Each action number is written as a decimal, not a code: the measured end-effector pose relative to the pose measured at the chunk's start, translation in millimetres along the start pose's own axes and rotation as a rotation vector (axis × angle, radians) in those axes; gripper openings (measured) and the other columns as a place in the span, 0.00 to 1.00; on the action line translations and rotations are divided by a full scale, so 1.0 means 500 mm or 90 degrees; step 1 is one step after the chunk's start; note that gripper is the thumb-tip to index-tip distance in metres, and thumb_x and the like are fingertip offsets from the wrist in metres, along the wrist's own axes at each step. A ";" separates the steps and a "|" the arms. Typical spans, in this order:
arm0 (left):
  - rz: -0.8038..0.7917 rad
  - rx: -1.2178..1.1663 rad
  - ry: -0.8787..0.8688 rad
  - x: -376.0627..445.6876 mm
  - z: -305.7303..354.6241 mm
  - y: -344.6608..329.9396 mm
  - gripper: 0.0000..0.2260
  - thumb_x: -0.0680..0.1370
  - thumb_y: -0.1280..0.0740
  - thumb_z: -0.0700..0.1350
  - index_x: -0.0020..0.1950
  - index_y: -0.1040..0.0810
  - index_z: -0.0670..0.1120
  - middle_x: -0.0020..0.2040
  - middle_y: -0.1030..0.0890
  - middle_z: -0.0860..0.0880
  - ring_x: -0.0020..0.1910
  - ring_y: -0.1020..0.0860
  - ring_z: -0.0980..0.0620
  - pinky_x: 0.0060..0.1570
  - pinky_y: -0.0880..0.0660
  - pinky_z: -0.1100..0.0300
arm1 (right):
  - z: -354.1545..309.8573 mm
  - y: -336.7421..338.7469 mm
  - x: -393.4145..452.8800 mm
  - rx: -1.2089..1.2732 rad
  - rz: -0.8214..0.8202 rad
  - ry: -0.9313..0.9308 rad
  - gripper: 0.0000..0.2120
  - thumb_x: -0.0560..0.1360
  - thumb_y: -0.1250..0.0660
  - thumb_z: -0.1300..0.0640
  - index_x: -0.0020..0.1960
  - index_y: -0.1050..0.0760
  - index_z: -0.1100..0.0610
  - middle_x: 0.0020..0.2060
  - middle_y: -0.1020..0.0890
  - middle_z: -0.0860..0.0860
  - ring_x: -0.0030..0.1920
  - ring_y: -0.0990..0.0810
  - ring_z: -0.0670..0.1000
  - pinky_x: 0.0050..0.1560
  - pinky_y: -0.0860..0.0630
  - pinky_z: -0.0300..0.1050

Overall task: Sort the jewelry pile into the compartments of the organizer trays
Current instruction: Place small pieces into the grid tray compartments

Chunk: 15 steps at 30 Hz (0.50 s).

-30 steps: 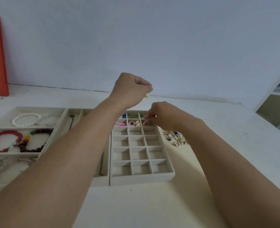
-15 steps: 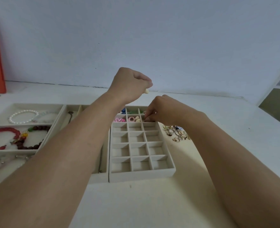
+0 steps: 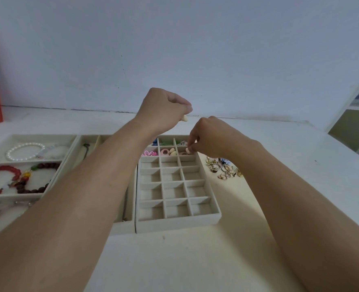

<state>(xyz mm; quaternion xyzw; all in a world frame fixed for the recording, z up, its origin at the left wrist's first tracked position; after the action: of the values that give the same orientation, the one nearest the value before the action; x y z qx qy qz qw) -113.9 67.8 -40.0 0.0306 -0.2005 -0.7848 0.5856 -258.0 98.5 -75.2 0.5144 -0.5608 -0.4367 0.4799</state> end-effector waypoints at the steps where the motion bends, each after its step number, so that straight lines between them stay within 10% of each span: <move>1: -0.001 0.001 0.000 0.000 0.000 -0.001 0.03 0.77 0.28 0.44 0.47 0.14 0.49 0.42 0.15 0.51 0.41 0.19 0.58 0.43 0.26 0.63 | 0.000 -0.001 0.000 -0.011 -0.001 -0.006 0.01 0.72 0.25 0.52 0.43 0.14 0.47 0.38 0.18 0.49 0.41 0.19 0.52 0.44 0.19 0.50; 15: 0.002 0.012 -0.015 -0.001 -0.001 -0.007 0.03 0.77 0.28 0.43 0.47 0.14 0.49 0.42 0.15 0.52 0.36 0.19 0.62 0.41 0.27 0.65 | -0.011 -0.009 -0.005 -0.006 0.012 -0.053 0.05 0.74 0.30 0.57 0.47 0.16 0.52 0.43 0.18 0.51 0.43 0.19 0.53 0.37 0.25 0.42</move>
<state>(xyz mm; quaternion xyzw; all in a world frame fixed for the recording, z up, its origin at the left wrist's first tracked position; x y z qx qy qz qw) -116.7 68.7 -41.8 0.0269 -0.2146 -0.7824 0.5840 -251.6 100.7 -79.1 0.4880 -0.5831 -0.4557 0.4628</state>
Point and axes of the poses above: each hand's wrist, its own x-axis towards the middle knuckle, its own y-axis out of the back of the hand, z = x × y, the point moved 3 cm from there along x, towards the middle knuckle
